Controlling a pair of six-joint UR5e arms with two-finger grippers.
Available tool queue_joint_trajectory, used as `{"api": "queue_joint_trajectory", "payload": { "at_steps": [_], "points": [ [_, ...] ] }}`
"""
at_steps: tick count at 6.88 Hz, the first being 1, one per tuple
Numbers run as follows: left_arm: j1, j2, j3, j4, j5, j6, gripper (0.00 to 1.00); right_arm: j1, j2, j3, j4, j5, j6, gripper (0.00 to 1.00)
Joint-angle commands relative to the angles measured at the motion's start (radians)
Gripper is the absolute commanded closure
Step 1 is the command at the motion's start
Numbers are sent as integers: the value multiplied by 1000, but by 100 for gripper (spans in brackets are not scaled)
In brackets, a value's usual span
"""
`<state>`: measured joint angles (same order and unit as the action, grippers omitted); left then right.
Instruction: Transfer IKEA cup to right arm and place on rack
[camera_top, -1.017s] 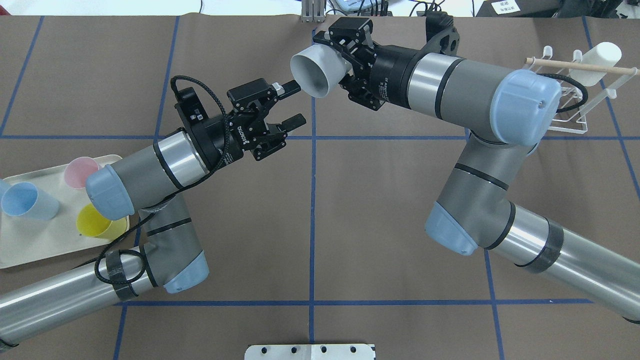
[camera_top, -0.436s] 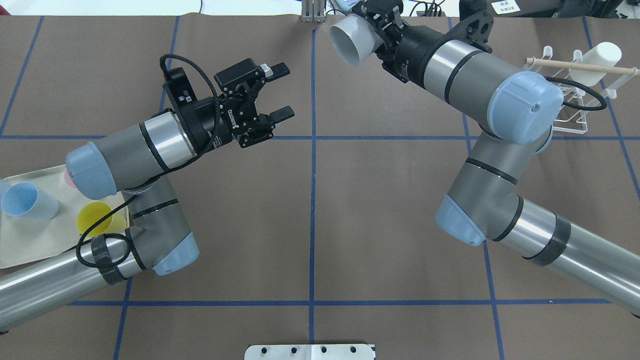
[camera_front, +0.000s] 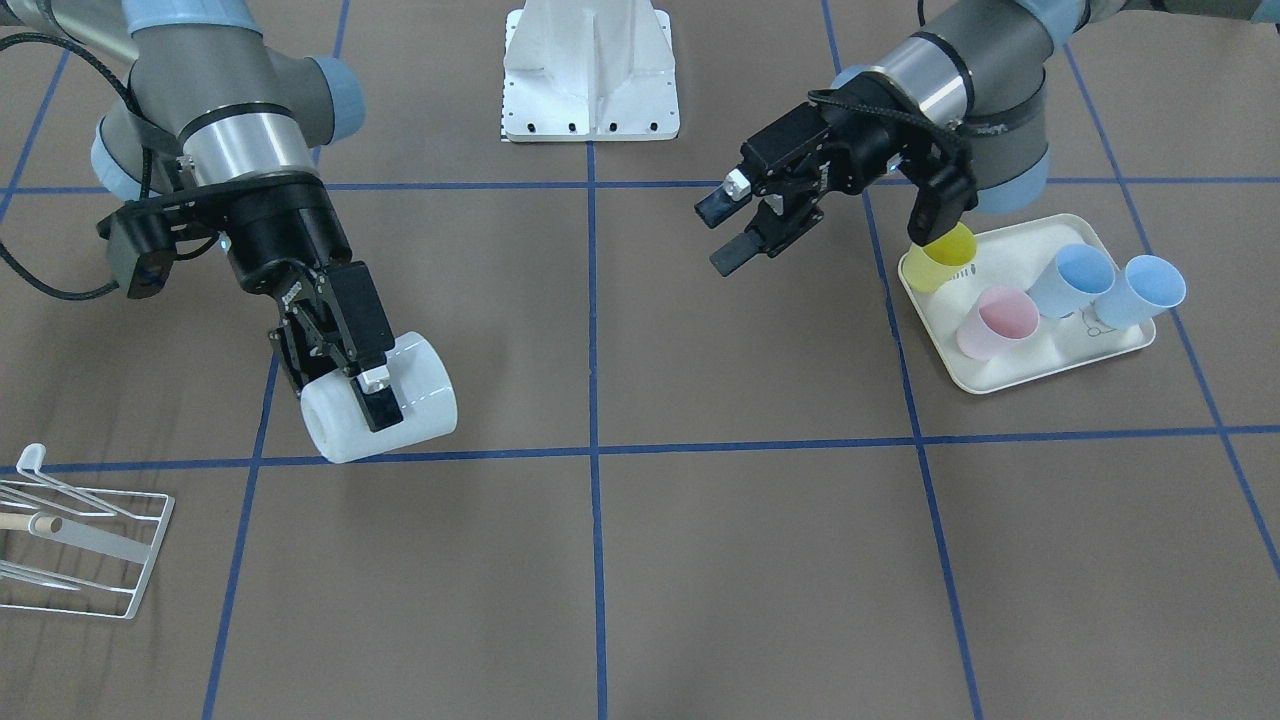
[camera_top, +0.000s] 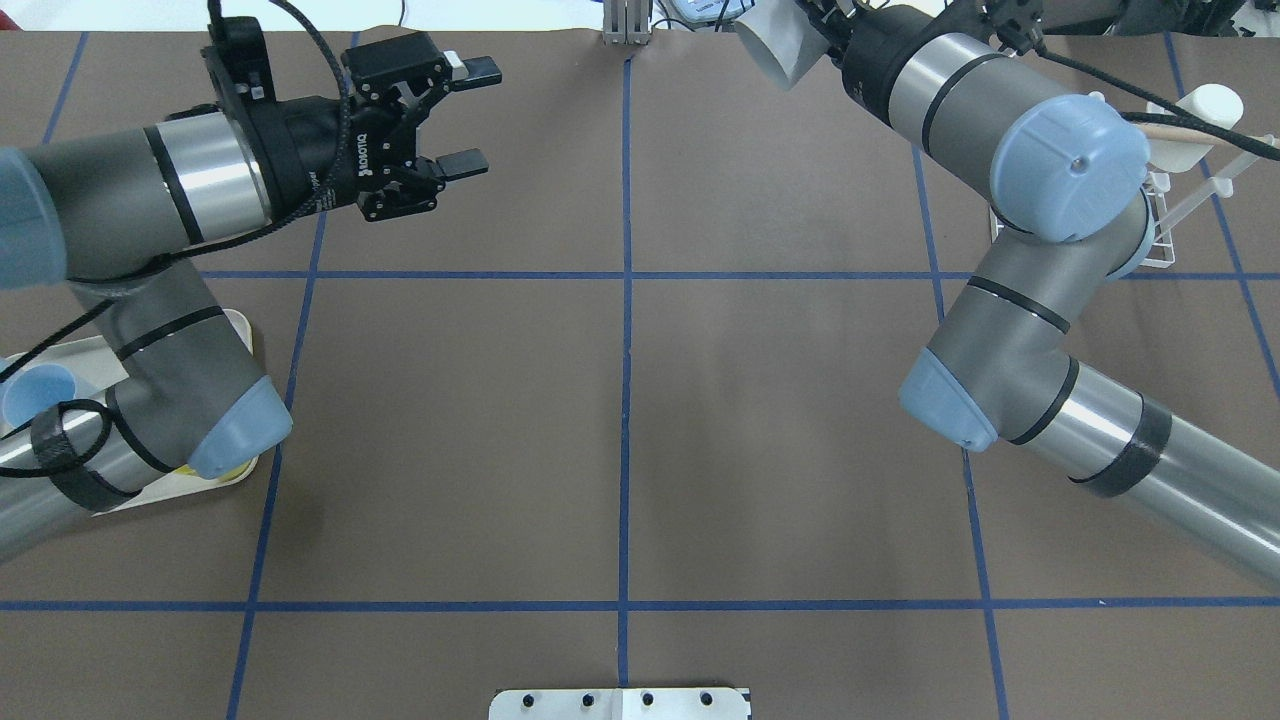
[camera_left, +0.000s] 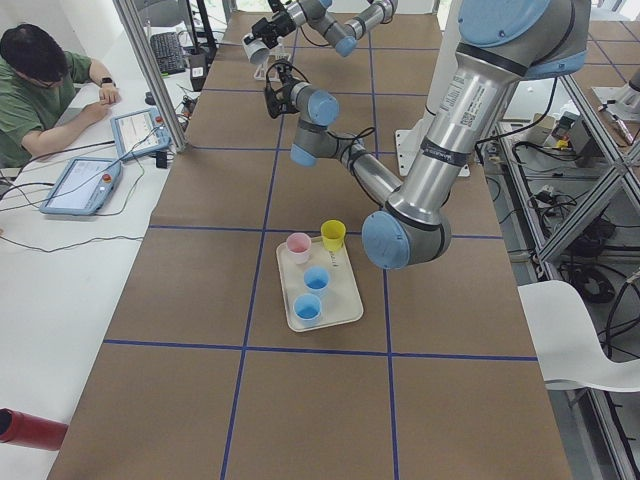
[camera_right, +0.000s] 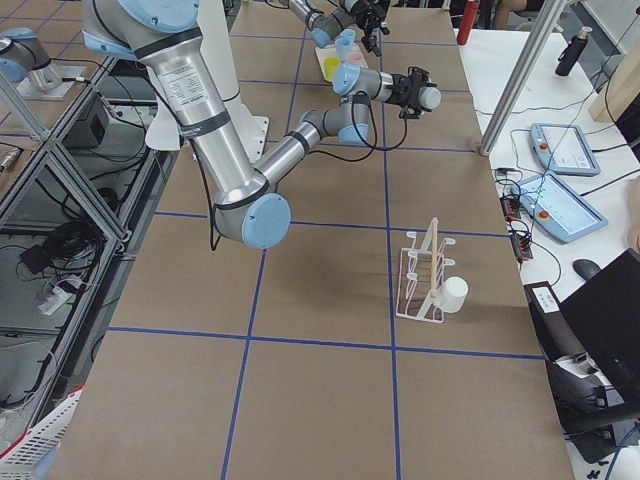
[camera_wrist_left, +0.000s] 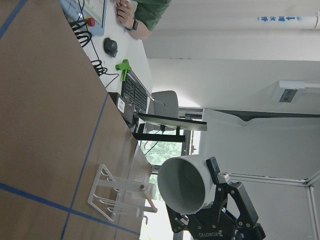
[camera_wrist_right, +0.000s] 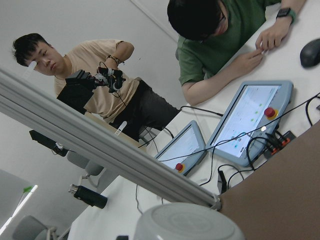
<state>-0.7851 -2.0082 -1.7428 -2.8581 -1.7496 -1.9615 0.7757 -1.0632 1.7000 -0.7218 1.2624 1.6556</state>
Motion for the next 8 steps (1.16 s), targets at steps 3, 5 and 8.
{"api": "queue_joint_trajectory", "payload": {
  "at_steps": [3, 5, 8],
  "points": [
    [-114, 120, -328, 805, -16, 512, 0, 49, -12, -3, -223, -252, -288, 100],
    [-140, 248, -343, 910, -86, 742, 0, 89, -58, -3, -257, -279, -414, 100],
    [-322, 305, -334, 1164, -361, 1136, 0, 184, -98, -92, -251, -268, -577, 100]
  ]
}}
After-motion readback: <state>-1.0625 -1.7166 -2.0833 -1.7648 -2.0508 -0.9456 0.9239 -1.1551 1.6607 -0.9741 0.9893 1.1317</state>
